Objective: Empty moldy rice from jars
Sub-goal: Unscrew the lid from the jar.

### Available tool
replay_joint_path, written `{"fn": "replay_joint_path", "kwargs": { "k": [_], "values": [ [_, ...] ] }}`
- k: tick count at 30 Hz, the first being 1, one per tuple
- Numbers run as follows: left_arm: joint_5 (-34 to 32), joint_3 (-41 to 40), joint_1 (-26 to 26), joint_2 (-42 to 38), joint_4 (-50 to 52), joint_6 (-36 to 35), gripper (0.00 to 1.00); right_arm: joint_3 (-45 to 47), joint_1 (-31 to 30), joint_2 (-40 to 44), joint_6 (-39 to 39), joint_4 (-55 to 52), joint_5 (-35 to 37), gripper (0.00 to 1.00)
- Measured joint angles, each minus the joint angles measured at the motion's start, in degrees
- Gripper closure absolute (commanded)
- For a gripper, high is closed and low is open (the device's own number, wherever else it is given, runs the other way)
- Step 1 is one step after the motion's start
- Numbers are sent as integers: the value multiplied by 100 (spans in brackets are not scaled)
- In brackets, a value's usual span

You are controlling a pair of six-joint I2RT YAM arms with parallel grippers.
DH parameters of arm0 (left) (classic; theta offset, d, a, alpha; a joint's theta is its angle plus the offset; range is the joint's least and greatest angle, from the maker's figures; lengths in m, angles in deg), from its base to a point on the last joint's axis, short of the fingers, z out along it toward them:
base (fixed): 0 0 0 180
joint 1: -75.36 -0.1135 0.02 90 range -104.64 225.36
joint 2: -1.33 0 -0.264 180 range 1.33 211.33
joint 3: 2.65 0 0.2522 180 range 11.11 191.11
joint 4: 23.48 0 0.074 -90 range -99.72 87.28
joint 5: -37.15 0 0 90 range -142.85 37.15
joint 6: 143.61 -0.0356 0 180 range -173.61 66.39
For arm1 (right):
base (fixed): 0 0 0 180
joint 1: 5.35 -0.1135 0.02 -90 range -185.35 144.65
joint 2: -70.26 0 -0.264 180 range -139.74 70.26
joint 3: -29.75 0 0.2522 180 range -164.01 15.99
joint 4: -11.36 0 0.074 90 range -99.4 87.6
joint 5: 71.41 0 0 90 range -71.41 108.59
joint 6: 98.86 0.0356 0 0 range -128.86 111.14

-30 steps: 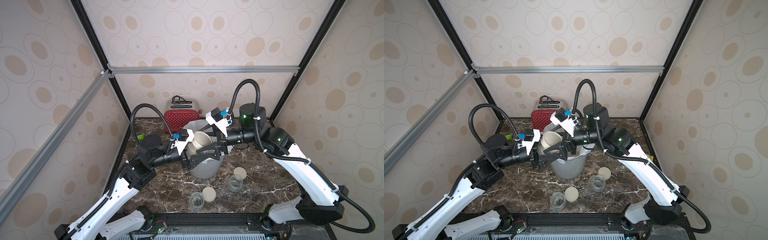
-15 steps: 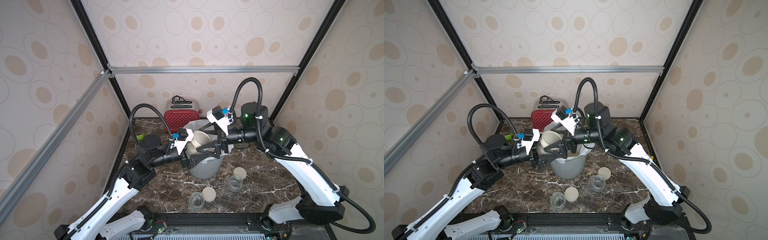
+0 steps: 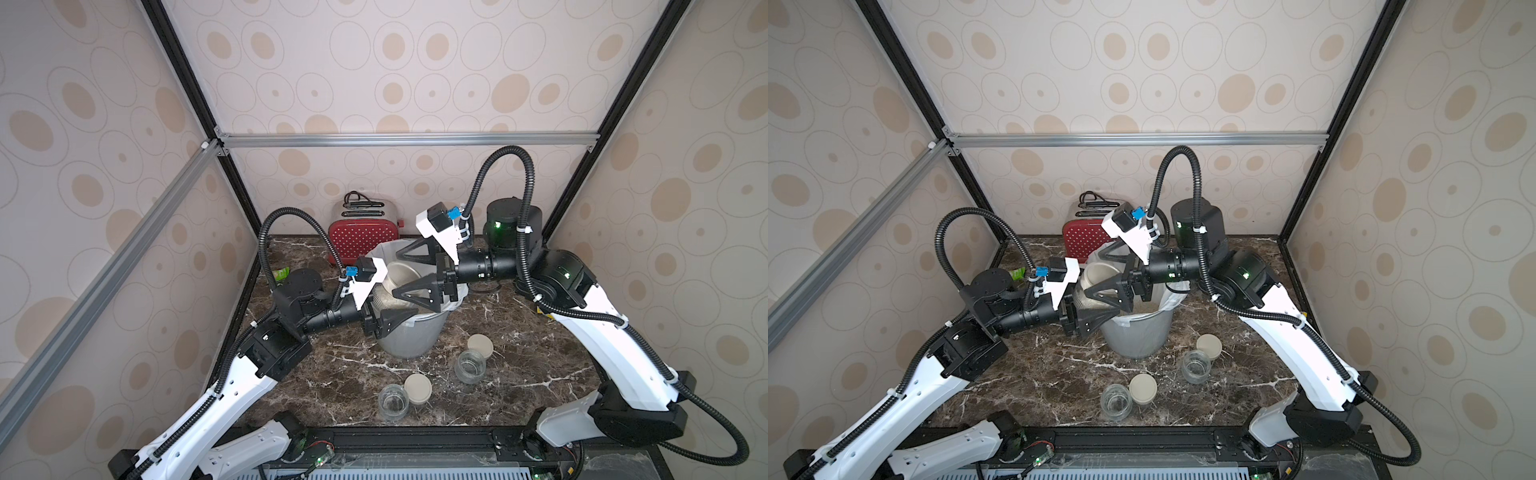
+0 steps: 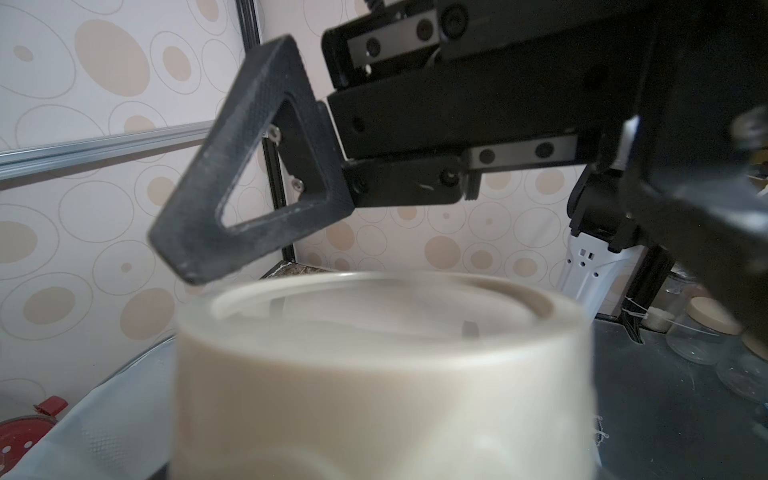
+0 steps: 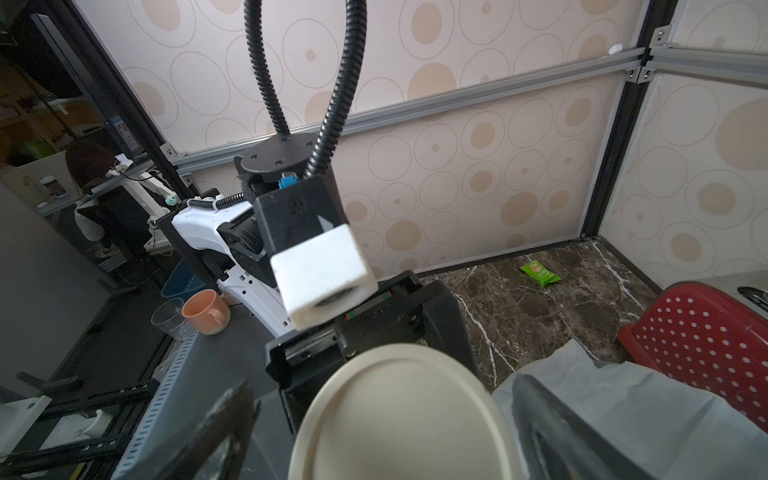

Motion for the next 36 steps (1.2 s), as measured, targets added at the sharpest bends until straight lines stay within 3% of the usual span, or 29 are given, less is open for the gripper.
{"fn": "replay_joint_path", "kwargs": {
  "k": [7,16,30,36],
  "values": [
    [-376,0,0,-11,225,-227,56,7,-9,138,807,-44,855,1],
    [-647,2,0,24,529,-573,56,664,-385,772,1410,-330,1668,1],
    [-669,2,0,74,562,-647,57,1014,-468,549,1869,-155,1978,1],
    [-673,2,0,61,577,-662,57,1014,-461,413,1926,-22,1860,23]
  ]
}}
